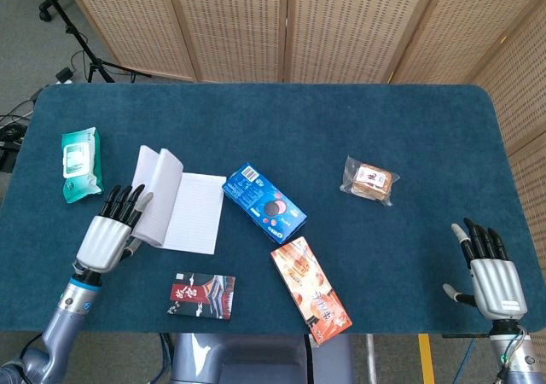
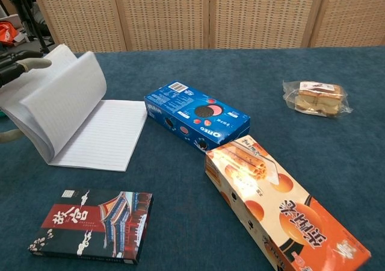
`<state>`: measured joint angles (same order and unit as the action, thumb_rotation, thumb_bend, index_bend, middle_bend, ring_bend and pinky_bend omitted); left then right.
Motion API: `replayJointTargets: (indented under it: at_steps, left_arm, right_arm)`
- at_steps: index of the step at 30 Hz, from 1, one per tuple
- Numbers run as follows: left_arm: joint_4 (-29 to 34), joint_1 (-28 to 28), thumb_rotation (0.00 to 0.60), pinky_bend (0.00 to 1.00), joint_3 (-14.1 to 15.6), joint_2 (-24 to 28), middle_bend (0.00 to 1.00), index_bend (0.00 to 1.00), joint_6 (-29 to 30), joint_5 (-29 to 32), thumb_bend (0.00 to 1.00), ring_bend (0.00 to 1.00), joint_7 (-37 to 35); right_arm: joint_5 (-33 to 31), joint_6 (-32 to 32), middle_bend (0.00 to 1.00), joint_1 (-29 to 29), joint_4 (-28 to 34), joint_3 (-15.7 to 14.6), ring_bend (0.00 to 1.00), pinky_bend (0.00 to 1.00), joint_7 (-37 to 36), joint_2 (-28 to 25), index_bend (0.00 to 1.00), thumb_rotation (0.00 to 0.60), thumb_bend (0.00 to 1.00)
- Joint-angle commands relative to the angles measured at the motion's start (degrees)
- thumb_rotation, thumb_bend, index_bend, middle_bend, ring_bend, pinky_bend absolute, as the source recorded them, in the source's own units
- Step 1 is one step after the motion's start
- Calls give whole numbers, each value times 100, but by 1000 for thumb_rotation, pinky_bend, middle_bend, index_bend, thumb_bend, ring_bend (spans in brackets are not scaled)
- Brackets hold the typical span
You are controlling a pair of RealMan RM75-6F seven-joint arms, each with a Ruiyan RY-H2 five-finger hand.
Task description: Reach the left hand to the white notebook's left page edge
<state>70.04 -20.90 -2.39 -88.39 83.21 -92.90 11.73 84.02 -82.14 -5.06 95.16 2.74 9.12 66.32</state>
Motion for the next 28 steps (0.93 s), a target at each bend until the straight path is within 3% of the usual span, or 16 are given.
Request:
replayJointTargets:
  at_steps: [1, 12, 28]
  left_arm:
    - [-13, 0, 600, 0, -24, -31, 0, 0, 110, -78, 219, 0, -49]
    - [172, 165, 600, 0, 36, 69, 0, 0, 302, -73, 214, 0, -160]
    - [1154, 920, 600, 0, 411, 1000, 0, 0, 206, 528, 211, 0, 38]
  right_arm:
    - [1, 2, 0, 0, 3, -2, 0, 0, 5, -1, 0, 600, 53]
    - [8, 2, 0, 2, 10, -6, 0, 0, -7, -10, 0, 600, 53]
    - [45, 44, 0, -18, 29, -37, 0, 0, 85, 12, 0, 600, 53]
